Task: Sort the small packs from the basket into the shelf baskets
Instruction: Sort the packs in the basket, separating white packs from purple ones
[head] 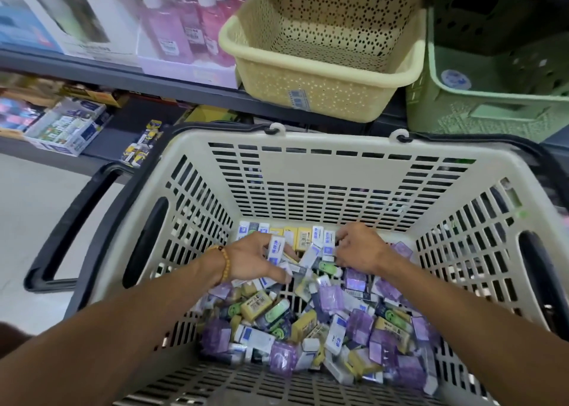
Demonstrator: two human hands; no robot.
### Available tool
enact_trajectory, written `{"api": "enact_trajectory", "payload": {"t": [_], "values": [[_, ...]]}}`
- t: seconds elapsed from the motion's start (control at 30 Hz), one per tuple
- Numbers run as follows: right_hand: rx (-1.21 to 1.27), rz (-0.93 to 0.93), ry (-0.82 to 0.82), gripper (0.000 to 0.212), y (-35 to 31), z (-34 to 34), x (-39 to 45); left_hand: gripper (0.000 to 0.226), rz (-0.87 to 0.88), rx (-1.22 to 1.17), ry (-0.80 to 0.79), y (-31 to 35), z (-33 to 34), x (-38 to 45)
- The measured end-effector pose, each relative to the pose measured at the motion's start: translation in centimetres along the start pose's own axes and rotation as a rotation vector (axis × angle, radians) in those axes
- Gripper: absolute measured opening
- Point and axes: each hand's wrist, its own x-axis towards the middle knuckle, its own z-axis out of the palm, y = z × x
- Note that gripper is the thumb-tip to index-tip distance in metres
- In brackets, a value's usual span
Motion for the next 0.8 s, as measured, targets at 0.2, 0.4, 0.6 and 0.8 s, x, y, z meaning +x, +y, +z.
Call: {"api": "enact_trajectory", "payload": {"t": [0.2,0.4,0.6,0.8], "values": [[-0.182,-0.185,0.108,0.036,-0.1,0.6,0.4,0.037,-0.075,-0.106,0.101,0.4,-1.5,-1.8],[-0.433,-0.344,0.083,0.075,-1.4,2.0,-0.3,0.035,-0.111,-0.236,0.243,0.9,-1.6,-4.5],[-0.333,-0.328,0.057,0.037,-1.7,2.9,0.2,0.042,-0.193,-0.591,0.352,-0.5,-2.2,-8.4],[0.274,-0.132,0.001,0.008,-1.8,0.5,0.2,0.043,-0.173,-0.666,0.347,0.1,-2.3,-8.9]]}}
